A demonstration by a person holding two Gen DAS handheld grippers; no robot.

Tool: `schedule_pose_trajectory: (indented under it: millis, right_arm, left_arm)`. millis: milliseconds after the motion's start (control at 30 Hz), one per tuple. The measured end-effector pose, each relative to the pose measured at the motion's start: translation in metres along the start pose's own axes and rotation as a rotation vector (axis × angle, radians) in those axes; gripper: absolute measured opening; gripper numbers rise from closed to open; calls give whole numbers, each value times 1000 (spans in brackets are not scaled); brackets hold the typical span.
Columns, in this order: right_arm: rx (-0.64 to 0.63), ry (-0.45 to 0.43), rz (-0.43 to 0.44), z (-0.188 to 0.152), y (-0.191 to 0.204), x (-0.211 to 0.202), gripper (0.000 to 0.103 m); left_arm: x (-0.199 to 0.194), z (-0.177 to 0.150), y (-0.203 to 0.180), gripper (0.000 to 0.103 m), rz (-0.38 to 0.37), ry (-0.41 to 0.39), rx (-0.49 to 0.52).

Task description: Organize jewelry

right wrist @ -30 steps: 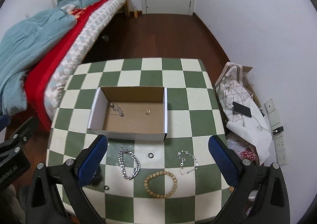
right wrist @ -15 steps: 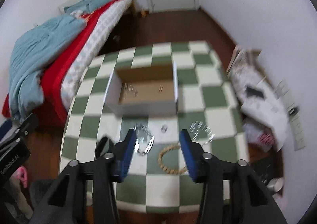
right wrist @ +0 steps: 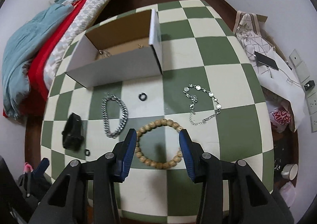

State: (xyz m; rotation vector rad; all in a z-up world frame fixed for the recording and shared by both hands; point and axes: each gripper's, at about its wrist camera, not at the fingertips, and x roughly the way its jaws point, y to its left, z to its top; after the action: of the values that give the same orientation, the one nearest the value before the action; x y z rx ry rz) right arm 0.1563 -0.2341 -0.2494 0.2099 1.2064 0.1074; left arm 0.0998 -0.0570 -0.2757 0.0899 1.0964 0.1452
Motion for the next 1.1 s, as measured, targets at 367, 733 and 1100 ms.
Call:
schedule_pose_trajectory:
  millis: [367, 733, 1100]
  right_arm:
    - [2, -17, -6, 5, -14, 11, 47]
    - [12, -24, 7, 5, -15, 16, 47]
    - [5, -36, 42, 17, -11, 16, 47]
  left_arm:
    - [20, 5, -8, 65, -39, 9, -4]
    - [20, 9, -5, 9, -104, -4, -7]
    - [20, 6, 4, 8, -110, 4, -29]
